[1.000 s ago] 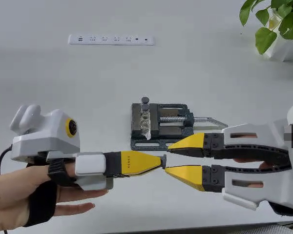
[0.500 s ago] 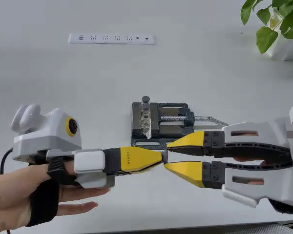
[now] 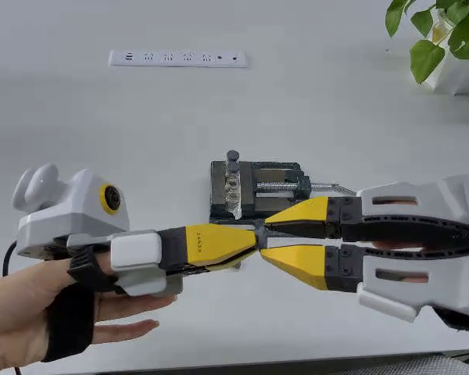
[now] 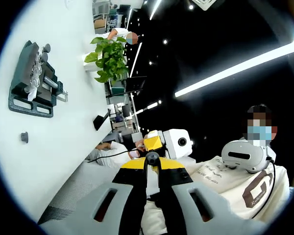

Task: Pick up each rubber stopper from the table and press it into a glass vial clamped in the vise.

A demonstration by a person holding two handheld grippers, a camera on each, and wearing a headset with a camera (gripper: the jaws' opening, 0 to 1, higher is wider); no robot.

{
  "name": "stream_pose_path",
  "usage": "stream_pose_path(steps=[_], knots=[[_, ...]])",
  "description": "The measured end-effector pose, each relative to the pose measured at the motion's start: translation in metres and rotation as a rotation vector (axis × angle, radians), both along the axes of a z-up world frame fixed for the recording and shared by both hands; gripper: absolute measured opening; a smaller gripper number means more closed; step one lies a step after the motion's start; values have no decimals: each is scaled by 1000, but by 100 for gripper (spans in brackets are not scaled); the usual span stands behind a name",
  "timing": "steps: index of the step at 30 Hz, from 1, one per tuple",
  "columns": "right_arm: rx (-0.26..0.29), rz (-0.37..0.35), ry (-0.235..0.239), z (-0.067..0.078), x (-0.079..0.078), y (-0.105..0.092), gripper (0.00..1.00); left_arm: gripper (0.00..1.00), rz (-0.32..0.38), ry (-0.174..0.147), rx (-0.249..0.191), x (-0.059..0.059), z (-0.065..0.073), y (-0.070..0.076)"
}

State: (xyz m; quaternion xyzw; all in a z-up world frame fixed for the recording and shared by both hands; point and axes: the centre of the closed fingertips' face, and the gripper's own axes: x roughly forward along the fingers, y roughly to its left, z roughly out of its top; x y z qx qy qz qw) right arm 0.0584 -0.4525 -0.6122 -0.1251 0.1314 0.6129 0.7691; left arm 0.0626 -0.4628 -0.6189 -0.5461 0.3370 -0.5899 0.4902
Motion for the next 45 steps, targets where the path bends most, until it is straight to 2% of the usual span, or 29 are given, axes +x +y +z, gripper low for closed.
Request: stream_pose_path(steps=[9,12,14,17,21,23,28,31,36,40,42,43,44,45], knots=[[29,-13,35,1,1,2,7,4,10,14,-16,1,1,1],[37,-15,41,4,2,2,7,4,11,10,-27,1,3,1],[46,-11,47,6,2,2,7,4,1,22,-40,1,5,1],[50,-6,51,7,1,2,7,4,-6,16,-47,0,6,1],[40,6,55,7,-1,2,7,4,-17,11,-45,-2,6,1],[33,17,49,7,-2,2,7,4,-28,20,-45,-4,6,1],[14,30,60,6,-5,4,6,4,-33,9,-40,-6,6,2],[20,33,76,6,-6,4,5,4,-32,2,-38,-7,6,3],[9,42,73,5,-8,3,5,4,-29,-7,-29,-9,5,3],[-6,48,76,3,-7,2,5,5,-16,-32,-9,-8,4,3],[-12,46,72,2,-6,1,5,6,24,-77,7,-3,2,2],[-18,52,71,1,-7,1,5,8,25,-71,19,-2,1,3],[-37,43,58,-1,-4,-1,5,9,33,-78,37,1,-2,4],[-63,38,55,-4,-2,-3,5,13,58,-99,69,6,-7,4]])
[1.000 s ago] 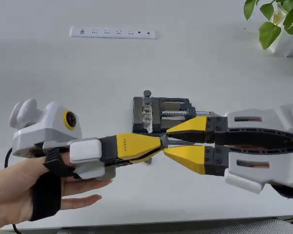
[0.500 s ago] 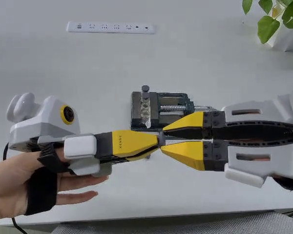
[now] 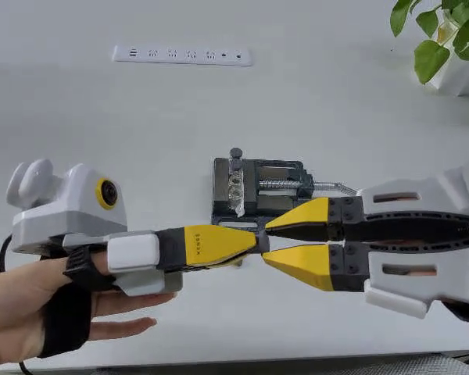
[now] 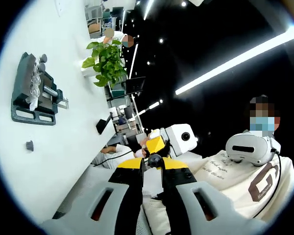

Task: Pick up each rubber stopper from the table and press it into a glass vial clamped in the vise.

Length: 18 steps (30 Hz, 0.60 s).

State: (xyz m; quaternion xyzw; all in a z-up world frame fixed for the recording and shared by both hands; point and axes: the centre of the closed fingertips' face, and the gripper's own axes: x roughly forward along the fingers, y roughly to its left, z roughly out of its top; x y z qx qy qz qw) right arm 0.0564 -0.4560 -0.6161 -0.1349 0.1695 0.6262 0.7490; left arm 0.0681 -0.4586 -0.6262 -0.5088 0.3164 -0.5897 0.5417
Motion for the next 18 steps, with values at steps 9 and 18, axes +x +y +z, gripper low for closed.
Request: stream_pose_path(steps=[9,18], knots=[[-206,-39,5,-25,19,-22,5,60,120,-298,347,25,-36,8],[-351,-26,-10,-45,33,-37,5,86,171,-539,580,40,-53,12]])
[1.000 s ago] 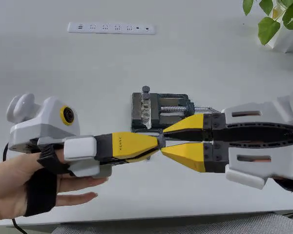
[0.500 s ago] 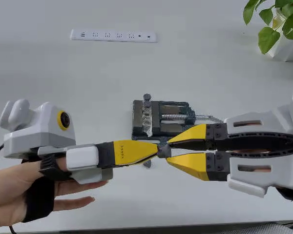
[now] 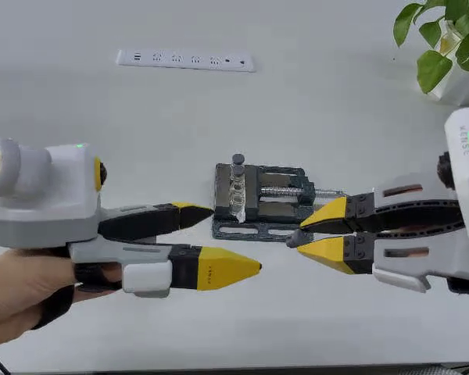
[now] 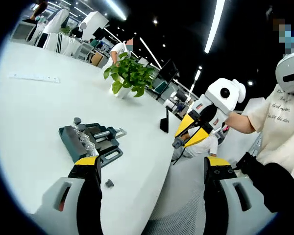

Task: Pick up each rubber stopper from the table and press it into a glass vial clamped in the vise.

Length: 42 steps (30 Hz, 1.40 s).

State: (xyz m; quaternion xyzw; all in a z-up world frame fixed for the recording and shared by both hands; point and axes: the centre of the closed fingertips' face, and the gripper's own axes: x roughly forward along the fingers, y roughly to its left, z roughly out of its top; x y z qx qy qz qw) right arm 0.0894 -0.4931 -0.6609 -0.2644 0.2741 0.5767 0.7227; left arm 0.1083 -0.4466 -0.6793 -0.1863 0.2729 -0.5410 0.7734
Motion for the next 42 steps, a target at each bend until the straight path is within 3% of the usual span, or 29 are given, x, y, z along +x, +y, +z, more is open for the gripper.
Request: stream_pose_path(steps=[2,3,7,8,10,12,13,15,16,19,21,25,29,30,32,35,36,42], knots=[[-65,26,-12,-6,3,-6,5,86,15,-17,24,4,-3,2],[-83,46,-48,-6,7,-6,5,88,23,-43,45,6,-4,4],[-97,61,-49,-5,10,-4,5,88,37,-66,67,8,-6,5],[-83,74,-55,-2,10,-1,5,83,23,-16,25,4,-4,2],[-82,78,-64,1,10,2,5,74,20,41,-30,1,-1,-1],[-24,114,-80,10,7,12,5,62,-4,135,-131,-5,5,-5],[8,108,-64,14,4,15,5,54,-8,213,-230,-7,15,-7],[56,140,-97,22,2,21,5,39,-1,319,-356,-7,27,-7],[82,136,-87,26,-1,24,5,35,1,347,-413,-6,34,-7],[132,151,-96,34,-7,28,6,26,-25,367,-438,-10,37,-6],[141,156,-106,36,-9,29,6,20,-58,398,-473,-15,41,-6],[169,179,-116,39,-14,32,6,16,-104,441,-508,-25,47,-11],[187,195,-123,42,-17,35,6,13,-146,464,-523,-33,50,-16],[192,202,-122,43,-18,35,6,12,-146,456,-527,-34,51,-16],[204,209,-120,44,-20,37,6,11,-149,480,-548,-33,52,-16],[210,221,-128,44,-23,38,6,6,-159,484,-567,-35,56,-15],[215,218,-123,44,-23,38,6,6,-162,499,-567,-35,56,-15],[216,220,-121,46,-26,40,6,5,-172,511,-570,-37,57,-14]])
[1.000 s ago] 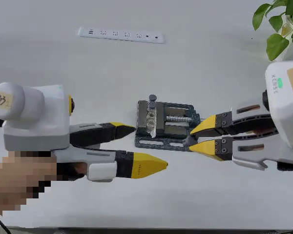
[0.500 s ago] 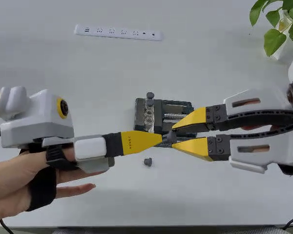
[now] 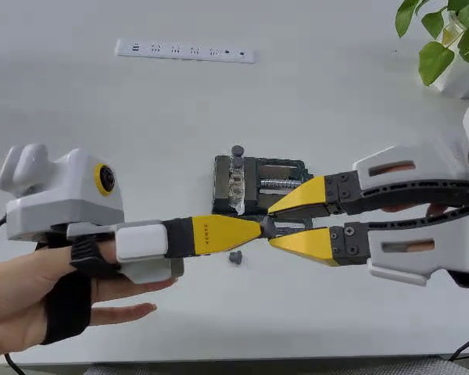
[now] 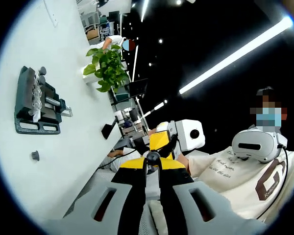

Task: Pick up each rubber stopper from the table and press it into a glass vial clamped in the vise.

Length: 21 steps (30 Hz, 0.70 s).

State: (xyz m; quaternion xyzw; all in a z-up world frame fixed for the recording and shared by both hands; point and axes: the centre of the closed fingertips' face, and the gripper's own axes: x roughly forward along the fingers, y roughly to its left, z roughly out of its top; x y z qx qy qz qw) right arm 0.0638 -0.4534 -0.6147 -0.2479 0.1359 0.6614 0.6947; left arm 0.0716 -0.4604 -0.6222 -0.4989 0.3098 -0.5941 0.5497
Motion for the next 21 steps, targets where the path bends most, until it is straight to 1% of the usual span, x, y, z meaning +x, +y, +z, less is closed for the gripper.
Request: stream_pose_path(steps=[1,3,4,7,8,10,11,12,13,15,16,18,19,21], knots=[[0,-1,2,1,0,0,6,5,1,-4,-2,0,1,0],[4,-3,0,2,0,1,6,4,3,-3,-9,0,2,1],[6,-10,6,3,1,1,6,4,5,-5,-13,1,3,1],[6,-7,-2,3,1,1,6,4,8,-5,-17,1,4,1],[6,-9,1,3,1,1,6,4,7,-2,-19,1,4,1],[4,4,-15,3,1,0,6,4,8,-2,-23,1,4,1],[-4,-2,-5,2,1,0,6,4,11,0,-17,1,3,0],[-3,4,-10,2,0,0,6,4,8,3,-19,1,3,0],[1,5,-14,3,0,0,6,5,5,16,-26,1,4,0],[9,4,-13,4,0,0,6,5,10,11,-35,1,5,1],[12,3,-5,5,0,0,6,5,6,15,-39,1,6,1],[18,6,-14,6,0,0,6,5,11,11,-47,1,8,1],[22,6,-5,6,-1,0,6,5,5,17,-52,0,9,1],[27,9,-8,7,-2,1,6,7,12,17,-65,1,11,1]])
